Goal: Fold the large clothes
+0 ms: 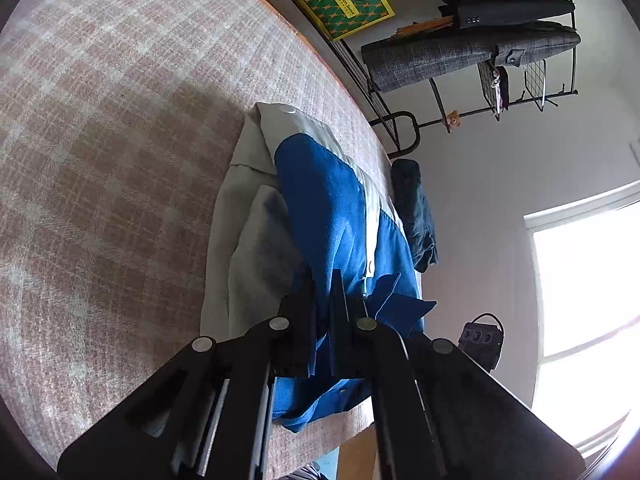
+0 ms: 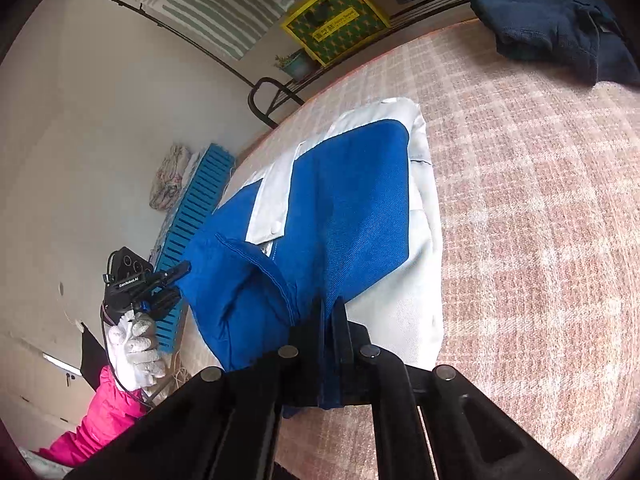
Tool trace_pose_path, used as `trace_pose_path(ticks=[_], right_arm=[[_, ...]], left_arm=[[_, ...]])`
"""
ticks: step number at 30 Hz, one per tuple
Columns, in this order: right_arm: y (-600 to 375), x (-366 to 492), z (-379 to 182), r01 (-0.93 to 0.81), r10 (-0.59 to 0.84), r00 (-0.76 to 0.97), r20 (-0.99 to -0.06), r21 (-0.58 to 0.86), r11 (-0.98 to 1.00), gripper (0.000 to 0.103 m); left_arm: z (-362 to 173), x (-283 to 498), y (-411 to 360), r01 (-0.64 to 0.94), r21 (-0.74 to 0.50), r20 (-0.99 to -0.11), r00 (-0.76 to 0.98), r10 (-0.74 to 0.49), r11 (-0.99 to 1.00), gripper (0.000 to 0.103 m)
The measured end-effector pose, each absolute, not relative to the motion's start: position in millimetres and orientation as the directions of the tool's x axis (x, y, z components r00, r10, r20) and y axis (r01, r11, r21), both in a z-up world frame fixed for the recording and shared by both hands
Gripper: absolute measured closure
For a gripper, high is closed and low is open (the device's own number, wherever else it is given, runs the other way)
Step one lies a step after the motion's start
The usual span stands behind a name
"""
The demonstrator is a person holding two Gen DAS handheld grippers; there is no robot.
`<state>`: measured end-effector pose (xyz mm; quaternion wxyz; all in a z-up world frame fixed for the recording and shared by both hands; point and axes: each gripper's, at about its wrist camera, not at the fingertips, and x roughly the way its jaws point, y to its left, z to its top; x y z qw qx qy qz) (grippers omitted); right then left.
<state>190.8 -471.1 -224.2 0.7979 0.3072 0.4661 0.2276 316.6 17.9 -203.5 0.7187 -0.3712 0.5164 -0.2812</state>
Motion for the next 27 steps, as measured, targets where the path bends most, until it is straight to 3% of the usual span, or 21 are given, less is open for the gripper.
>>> trace_pose_path(ticks=[2, 5, 10, 11, 12, 14, 16, 19, 23, 27], right_arm=[[-479, 182, -219, -0.087, 0.656, 0.475, -0.586, 0.711, 0.698, 0.103], [-485, 179, -243, -0.029, 0.643, 0.449, -0.620, 0.710, 0.704, 0.103], [-477, 183, -264, 0.018, 0.571, 0.418, -0.706, 0.635, 0.772, 0.103], [-475, 183, -257, 0.002, 0.563, 0.414, -0.715, 0.619, 0.785, 0.098], [-472, 182, -249, -0.017, 0.546, 0.403, -0.735, 0.590, 0.807, 0.095], [-468, 179, -227, -0.057, 0.472, 0.414, -0.779, 0.495, 0.867, 0.074], [-463, 169, -201, -0.105, 0.407, 0.473, -0.782, 0.408, 0.907, 0.072], [-449, 159, -169, -0.227, 0.473, 0.516, -0.715, 0.418, 0.880, 0.073], [-406, 163, -153, -0.406, 0.619, 0.440, -0.650, 0.471, 0.783, 0.077], [-363, 189, -170, -0.470, 0.613, 0.383, -0.691, 0.425, 0.773, 0.078]], left_arm=[[-207, 310, 18, 0.023, -0.805, -0.562, 0.295, -0.773, 0.593, 0.102], [-237, 311, 15, -0.020, -0.712, -0.686, 0.235, -0.689, 0.702, 0.102], [-246, 308, 7, 0.009, -0.651, -0.741, 0.212, -0.637, 0.759, 0.101], [-240, 306, 6, 0.031, -0.633, -0.752, 0.213, -0.624, 0.773, 0.099], [-234, 304, 7, 0.038, -0.608, -0.770, 0.217, -0.600, 0.793, 0.095], [-222, 299, 17, 0.018, -0.566, -0.796, 0.247, -0.552, 0.824, 0.069], [-202, 292, 28, 0.029, -0.549, -0.786, 0.321, -0.528, 0.835, 0.069], [-167, 282, 32, 0.072, -0.498, -0.756, 0.452, -0.474, 0.864, 0.069], [-139, 270, 1, 0.233, -0.581, -0.645, 0.453, -0.615, 0.780, 0.069], [-140, 270, -57, 0.354, -0.616, -0.622, 0.330, -0.710, 0.704, 0.069]])
